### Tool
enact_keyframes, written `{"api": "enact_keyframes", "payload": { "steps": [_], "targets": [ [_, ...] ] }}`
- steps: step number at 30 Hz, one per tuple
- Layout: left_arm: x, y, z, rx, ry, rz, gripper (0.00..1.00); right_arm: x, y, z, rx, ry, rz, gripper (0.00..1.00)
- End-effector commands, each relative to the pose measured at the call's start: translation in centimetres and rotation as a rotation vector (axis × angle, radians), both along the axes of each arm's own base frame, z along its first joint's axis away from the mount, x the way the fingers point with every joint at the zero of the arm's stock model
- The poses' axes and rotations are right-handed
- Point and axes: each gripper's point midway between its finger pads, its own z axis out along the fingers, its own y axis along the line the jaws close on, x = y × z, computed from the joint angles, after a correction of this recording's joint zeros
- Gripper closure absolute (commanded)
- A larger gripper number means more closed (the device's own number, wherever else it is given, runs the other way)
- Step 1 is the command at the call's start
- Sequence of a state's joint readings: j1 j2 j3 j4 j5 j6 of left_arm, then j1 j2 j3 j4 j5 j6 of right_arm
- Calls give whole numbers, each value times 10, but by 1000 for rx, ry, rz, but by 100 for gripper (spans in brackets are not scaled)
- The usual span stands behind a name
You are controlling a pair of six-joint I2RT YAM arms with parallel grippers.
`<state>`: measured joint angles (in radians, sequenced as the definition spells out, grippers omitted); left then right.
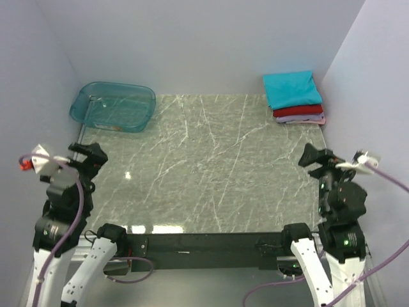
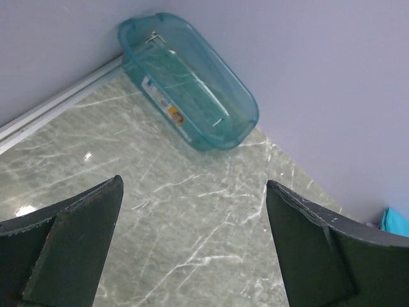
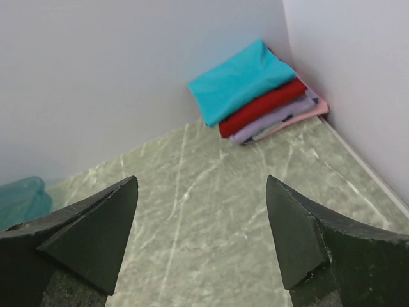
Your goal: Fold and stack the t-shirts
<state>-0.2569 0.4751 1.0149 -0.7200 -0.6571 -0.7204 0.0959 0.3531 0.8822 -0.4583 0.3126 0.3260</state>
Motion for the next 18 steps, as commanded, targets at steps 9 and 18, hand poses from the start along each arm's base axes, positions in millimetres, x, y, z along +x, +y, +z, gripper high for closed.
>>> {"api": "enact_keyframes", "payload": {
  "steps": [9,18],
  "targets": [
    [6,0,-65,-10,-79,8,1,-15,1,-34,-30,-139,18,11],
    [14,-3,-73,28,-138,-13,1,-4,7,-50,-37,-98,48,9]
  ]
}}
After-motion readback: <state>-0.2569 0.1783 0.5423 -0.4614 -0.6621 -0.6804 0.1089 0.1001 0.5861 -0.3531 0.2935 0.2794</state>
